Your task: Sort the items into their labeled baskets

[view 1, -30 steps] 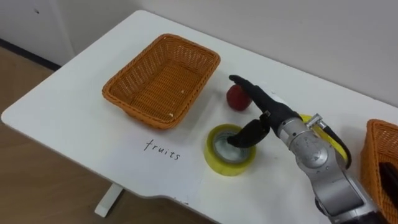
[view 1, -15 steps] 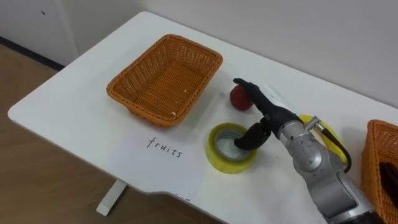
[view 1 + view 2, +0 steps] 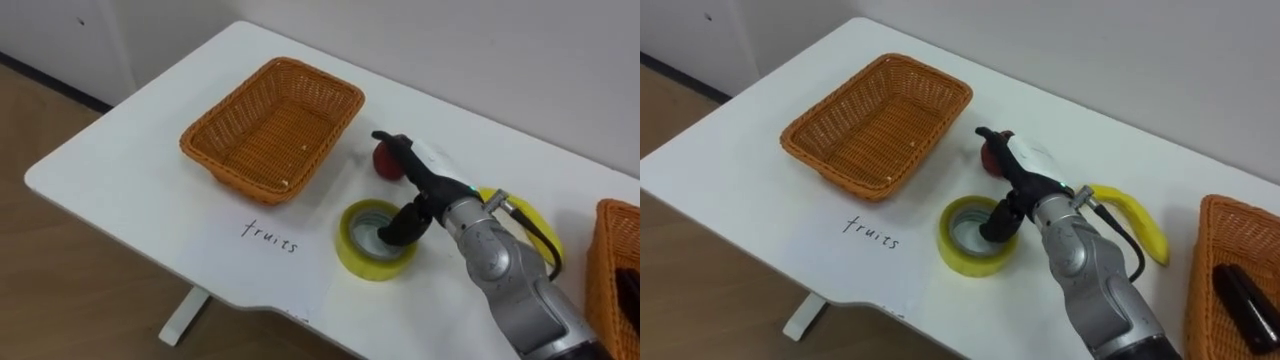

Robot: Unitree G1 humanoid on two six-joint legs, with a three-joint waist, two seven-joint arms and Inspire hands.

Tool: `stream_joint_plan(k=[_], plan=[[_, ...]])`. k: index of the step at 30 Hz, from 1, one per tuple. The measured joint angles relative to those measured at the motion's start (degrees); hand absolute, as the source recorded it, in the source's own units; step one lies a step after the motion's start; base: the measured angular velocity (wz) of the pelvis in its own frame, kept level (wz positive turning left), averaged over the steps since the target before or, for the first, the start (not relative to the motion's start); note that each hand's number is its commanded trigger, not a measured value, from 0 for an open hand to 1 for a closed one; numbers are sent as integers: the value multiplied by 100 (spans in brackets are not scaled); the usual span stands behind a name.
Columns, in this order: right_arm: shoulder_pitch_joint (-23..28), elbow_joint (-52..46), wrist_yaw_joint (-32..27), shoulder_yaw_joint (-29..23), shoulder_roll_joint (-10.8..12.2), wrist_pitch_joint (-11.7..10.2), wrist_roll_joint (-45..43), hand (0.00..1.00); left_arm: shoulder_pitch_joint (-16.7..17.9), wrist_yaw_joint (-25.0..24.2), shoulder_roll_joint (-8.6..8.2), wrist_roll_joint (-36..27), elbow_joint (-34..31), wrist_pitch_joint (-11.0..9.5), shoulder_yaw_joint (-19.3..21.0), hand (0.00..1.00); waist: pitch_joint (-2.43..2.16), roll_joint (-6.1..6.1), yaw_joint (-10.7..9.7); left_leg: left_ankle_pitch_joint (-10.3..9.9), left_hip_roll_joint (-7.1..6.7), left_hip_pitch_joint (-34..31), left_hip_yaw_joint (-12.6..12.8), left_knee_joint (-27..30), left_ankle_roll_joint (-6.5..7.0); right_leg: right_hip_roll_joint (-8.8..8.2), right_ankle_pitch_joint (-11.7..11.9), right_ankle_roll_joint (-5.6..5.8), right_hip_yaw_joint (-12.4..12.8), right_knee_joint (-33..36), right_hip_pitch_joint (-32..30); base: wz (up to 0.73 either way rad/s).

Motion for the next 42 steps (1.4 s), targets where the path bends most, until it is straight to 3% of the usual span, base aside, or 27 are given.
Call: stream_joint_plan(k=[9, 16, 19, 25, 39, 40, 42], plan=[[1, 62, -5, -1, 0, -50, -1, 4, 16, 4, 0, -1, -1, -3, -1, 0, 1, 0, -2, 2, -5, 1, -3, 0, 2, -3, 0, 0, 0, 0, 4, 0], [0, 63, -48, -8, -1, -81, -2, 0, 31, 4, 0, -7, -9, -2, -5, 0, 6, -15, -6, 3, -6, 2, -2, -2, 2, -6, 0, 0, 0, 1, 4, 0], [0, 65, 57, -5, -1, -49, -1, 0, 77, 4, 0, -5, -129, -2, -2, 0, 17, -65, 4, 3, -6, -1, 0, -6, 2, -5, 0, 0, 2, -2, 2, 0], [-108, 154, 315, 51, -28, 19, 12, 0, 105, 2, 11, -5, -155, 18, -3, 0, -11, -177, 11, 4, -6, 18, -20, 4, 2, 1, 2, -2, -2, -7, 30, 1], [-257, 330, 761, 62, -79, 140, -152, 0, -1, -114, 76, 1, -140, 175, -15, 0, -5, -180, 19, 28, -72, -11, -170, 97, -19, -46, 7, -14, -83, -10, 102, 5], [-259, 346, 763, 62, -79, 140, -176, 30, -3, -114, 77, 1, -135, 177, -15, 0, -5, -180, 20, 35, -81, -15, -170, 98, -12, -52, 5, -11, -80, -25, 99, 0], [-273, 376, 763, 62, -78, 140, -226, 80, -11, -112, 81, 0, -126, 177, -15, 0, -5, -179, 28, 40, -90, -17, -170, 98, -5, -50, 8, -5, -64, -94, 81, 0]])
